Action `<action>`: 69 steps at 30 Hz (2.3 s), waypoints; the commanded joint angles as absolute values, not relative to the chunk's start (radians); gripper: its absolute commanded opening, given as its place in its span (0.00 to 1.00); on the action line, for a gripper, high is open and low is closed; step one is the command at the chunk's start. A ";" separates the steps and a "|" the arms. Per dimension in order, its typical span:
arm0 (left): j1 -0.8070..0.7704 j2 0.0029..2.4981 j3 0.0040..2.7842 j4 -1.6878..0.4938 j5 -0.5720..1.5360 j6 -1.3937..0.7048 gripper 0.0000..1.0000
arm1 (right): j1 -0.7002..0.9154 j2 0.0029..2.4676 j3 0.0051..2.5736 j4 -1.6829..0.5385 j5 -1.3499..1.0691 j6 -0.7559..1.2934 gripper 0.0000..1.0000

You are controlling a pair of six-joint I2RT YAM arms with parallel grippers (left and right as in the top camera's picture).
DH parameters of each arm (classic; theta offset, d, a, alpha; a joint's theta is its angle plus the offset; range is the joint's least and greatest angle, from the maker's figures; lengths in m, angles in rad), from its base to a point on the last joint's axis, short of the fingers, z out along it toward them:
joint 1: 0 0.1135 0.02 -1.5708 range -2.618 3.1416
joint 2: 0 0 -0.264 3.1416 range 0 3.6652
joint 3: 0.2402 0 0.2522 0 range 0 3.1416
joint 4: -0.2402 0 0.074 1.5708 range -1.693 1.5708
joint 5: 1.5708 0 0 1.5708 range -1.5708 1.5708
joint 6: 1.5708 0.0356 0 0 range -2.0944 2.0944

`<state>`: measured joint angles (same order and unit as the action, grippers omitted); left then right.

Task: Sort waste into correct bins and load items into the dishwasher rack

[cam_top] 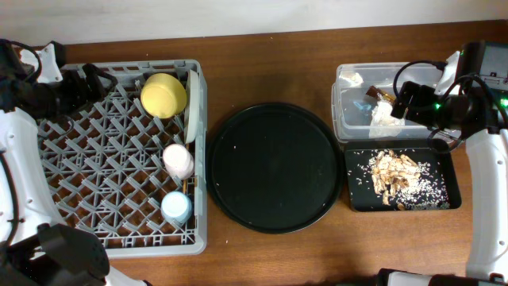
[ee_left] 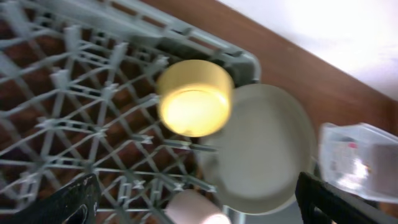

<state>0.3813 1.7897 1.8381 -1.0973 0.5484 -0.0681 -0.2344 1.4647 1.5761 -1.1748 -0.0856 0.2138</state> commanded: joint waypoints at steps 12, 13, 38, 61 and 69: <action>0.385 1.791 1.845 -1.098 0.375 -0.063 0.99 | -0.089 1.214 1.567 -1.174 -0.070 0.222 0.99; 0.385 1.791 1.845 -1.098 0.375 -0.063 0.99 | -0.029 1.133 1.567 -1.174 -0.070 0.222 0.99; 0.385 1.791 1.845 -1.098 0.375 -0.063 0.99 | 0.084 0.004 0.078 0.237 -0.076 -0.078 0.99; 0.392 1.791 1.845 -1.098 0.372 -0.063 0.99 | 0.064 0.005 0.006 -0.075 -0.044 -0.078 0.99; 0.396 1.791 1.844 -1.098 0.369 -0.063 0.99 | 0.064 0.005 0.006 -0.075 -0.044 -0.078 0.99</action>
<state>0.3878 1.7901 1.8378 -1.0992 0.3798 -0.0681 0.0669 0.0139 0.0105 -0.0685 -0.0605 -0.0792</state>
